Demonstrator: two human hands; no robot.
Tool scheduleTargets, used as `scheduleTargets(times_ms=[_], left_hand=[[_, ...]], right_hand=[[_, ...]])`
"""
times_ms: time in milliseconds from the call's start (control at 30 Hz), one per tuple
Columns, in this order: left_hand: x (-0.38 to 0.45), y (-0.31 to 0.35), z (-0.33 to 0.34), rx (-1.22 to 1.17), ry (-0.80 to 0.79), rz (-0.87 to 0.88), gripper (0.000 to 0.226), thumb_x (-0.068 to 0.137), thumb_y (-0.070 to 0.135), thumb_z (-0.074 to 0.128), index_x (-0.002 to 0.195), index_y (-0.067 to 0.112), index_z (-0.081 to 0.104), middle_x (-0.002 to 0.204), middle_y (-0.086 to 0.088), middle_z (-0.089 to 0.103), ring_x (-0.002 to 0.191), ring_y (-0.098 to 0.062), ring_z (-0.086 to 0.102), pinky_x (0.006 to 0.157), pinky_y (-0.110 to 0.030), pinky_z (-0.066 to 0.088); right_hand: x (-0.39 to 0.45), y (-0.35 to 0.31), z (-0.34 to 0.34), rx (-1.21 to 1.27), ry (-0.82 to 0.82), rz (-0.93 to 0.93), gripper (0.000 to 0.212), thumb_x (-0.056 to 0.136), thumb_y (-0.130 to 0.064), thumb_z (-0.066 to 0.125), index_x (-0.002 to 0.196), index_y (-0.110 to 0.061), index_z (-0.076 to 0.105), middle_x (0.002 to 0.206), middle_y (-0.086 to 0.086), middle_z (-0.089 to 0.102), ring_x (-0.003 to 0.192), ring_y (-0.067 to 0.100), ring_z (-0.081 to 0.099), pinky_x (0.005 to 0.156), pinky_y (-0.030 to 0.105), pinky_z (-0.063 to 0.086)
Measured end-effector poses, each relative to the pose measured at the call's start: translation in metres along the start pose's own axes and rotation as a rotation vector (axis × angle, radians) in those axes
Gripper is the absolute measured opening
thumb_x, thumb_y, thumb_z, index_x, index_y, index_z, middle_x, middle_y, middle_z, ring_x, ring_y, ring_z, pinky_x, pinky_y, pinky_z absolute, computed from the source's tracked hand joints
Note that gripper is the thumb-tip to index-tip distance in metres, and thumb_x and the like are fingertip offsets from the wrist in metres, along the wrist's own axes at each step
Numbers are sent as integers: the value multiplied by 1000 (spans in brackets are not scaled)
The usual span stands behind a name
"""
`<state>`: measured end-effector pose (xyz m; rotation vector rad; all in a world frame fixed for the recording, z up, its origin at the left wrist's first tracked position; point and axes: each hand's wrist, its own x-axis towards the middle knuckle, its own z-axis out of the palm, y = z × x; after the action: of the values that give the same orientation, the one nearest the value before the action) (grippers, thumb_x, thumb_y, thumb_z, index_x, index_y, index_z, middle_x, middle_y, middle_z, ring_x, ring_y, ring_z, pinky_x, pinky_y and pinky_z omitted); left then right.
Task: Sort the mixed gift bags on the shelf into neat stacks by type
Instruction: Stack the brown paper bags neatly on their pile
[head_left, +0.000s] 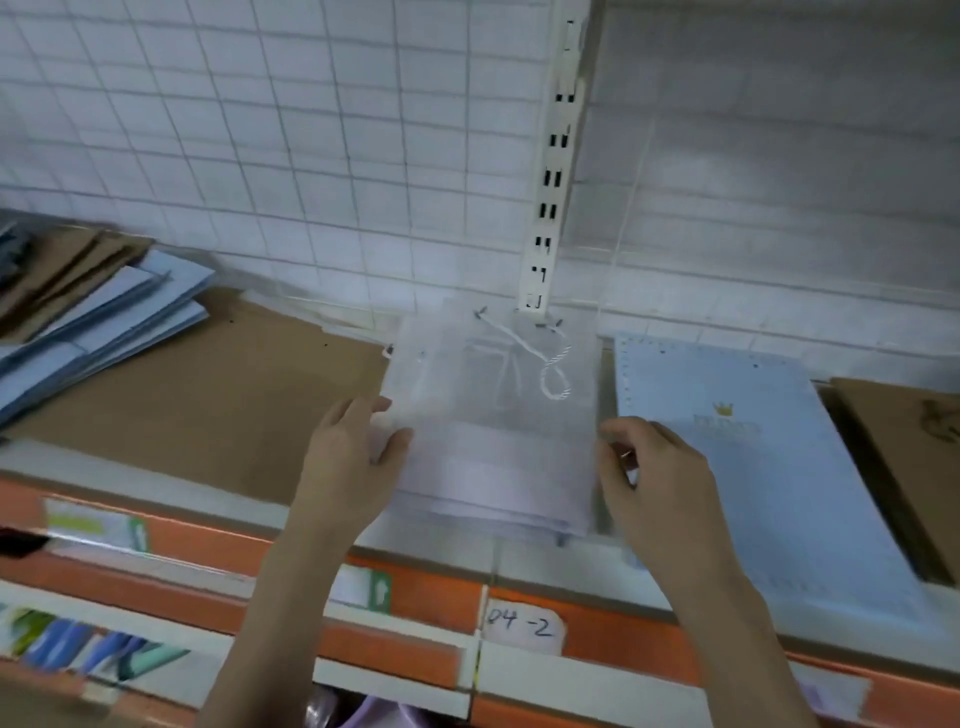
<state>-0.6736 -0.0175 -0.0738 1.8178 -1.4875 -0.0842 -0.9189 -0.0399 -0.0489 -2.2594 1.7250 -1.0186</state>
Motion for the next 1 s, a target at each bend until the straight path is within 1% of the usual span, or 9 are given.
scheduleTargets(times_ms=[67,167,333,433,500,600,667,833,1000], left_hand=[[7,-35,-23,95,-27,78,17,86,19,60,83,4,67,75,-10,63,78,-34,61,64,-23,36],[18,-91,-64,119,-38,6,23,83,18,67,99,2,68,96,-12,66,88,-34,62,72,-27,42],[36,-162,-122,108,-12,-75,27,81,17,69,104,2,66,93,-13,67,87,-32,63,73,-30,43],[44,-194,-145,114,-12,-90,27,82,18,67,104,3,65,96,-12,66,89,-31,61,76,-33,46],[47,-210,-153,125,-51,-92,28,82,19,67,105,3,65,98,-12,64,90,-30,59,77,-37,49],[48,-228,-158,186,-131,-65,35,79,29,70,105,7,64,106,-11,60,97,-30,55,83,-39,48],[47,-232,-158,194,-190,-38,47,77,42,69,111,11,62,120,-7,55,112,-29,48,95,-42,43],[44,-233,-155,207,-257,-37,64,76,56,61,129,21,51,142,1,37,133,-20,27,110,-36,25],[46,-243,-158,180,-259,-57,60,77,53,62,126,20,53,139,-1,40,129,-22,33,108,-40,32]], right_hand=[[3,-37,24,37,-17,-12,15,87,-13,60,100,-8,66,89,8,68,75,23,63,70,33,51],[8,-97,63,94,-35,-34,17,89,-17,57,103,-10,65,93,4,67,76,18,61,73,29,49],[12,-187,122,176,-101,-47,14,91,-20,53,96,-11,63,86,3,64,74,17,59,70,32,50],[15,-219,150,95,-231,68,21,93,-27,49,86,-8,55,83,5,60,73,20,54,64,32,43],[17,-232,161,-25,-332,198,25,94,-34,48,88,-9,50,90,8,56,81,23,52,63,29,41],[18,-240,172,-136,-391,317,41,91,-42,49,110,-5,50,113,16,51,107,32,49,90,36,42],[17,-244,175,-126,-407,383,45,90,-44,49,113,-5,47,119,17,47,115,35,43,94,38,38],[14,-248,178,-111,-424,447,54,89,-44,52,128,-9,39,129,17,42,124,36,33,100,41,33],[21,-237,178,53,-386,526,67,79,-43,66,131,-12,36,127,16,48,123,35,37,101,44,38]])
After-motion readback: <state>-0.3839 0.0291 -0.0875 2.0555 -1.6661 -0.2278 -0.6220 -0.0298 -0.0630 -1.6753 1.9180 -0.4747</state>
